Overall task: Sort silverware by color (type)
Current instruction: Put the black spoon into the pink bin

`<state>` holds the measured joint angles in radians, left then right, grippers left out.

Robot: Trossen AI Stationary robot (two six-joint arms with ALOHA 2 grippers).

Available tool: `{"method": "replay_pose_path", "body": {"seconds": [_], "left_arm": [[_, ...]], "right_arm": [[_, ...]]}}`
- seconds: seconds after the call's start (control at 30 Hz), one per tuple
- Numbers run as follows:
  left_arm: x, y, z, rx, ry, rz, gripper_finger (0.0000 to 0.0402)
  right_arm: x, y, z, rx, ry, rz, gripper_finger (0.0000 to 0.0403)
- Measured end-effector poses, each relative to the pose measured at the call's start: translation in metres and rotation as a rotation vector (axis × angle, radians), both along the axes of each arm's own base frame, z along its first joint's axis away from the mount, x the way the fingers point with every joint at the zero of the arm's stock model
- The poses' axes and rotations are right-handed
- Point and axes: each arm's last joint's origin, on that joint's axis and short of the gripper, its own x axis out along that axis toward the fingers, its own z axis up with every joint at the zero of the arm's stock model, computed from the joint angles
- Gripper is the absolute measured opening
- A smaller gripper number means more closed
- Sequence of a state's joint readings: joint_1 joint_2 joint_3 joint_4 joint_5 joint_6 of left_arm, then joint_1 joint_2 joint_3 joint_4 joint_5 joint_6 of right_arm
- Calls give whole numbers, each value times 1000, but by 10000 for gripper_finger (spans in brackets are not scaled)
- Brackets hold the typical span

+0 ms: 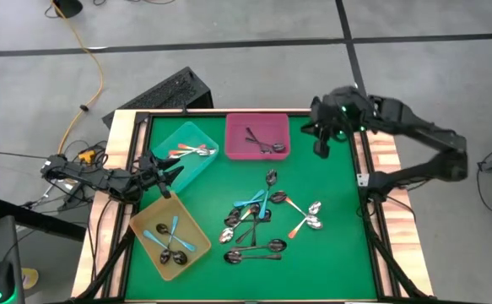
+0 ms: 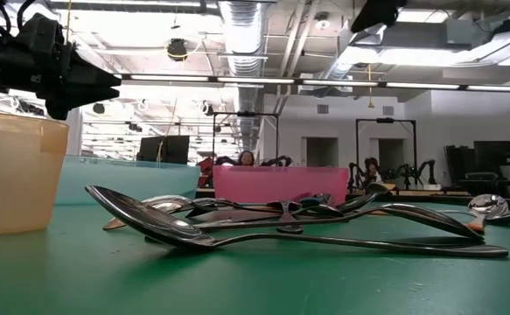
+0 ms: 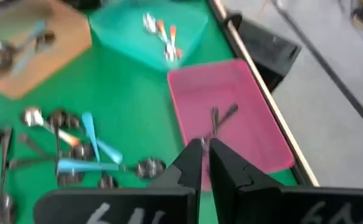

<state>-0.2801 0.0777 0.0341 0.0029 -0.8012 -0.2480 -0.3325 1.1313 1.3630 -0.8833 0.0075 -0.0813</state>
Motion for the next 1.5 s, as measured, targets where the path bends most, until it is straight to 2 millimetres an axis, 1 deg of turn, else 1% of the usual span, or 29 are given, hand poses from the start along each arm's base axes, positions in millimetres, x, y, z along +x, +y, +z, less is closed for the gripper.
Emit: {"method": "replay_pose_path", "body": {"seconds": [0.17,0.27,0.33,0.4,0.6,0.73,0.83,0.93,1.0,1.1,1.2,1.33,1.5], "left_arm": [[0,0,0,0,1,0,158],[0,0,0,1,1,0,158],[0,0,0,1,1,0,158],[0,0,0,1,1,0,158],[0,0,0,0,0,15,158],[0,0,0,-7,-8,17,158],[-1,1,1,-6,-11,53,158],[-1,2,1,-2,-9,86,158],[-1,2,1,-1,-9,91,158],[-1,2,1,-8,-13,80,158],[0,1,1,1,-7,27,158],[0,0,1,-8,-14,18,158],[0,0,1,-7,-10,17,158]], "right_arm": [[-1,9,-51,8,-133,9,42],[-1,13,-84,20,-181,24,42],[1,16,-102,30,-222,25,42],[3,17,-116,39,-273,21,42],[9,22,-142,20,-400,56,42],[9,27,-155,14,-468,77,42],[6,31,-165,24,-527,80,42],[4,35,-171,16,-591,85,42],[3,35,-173,9,-602,87,42],[2,35,-173,-10,-609,89,42],[2,34,-170,-43,-639,95,42],[2,34,-164,-100,-683,111,42],[2,34,-164,-76,-694,103,42]]}}
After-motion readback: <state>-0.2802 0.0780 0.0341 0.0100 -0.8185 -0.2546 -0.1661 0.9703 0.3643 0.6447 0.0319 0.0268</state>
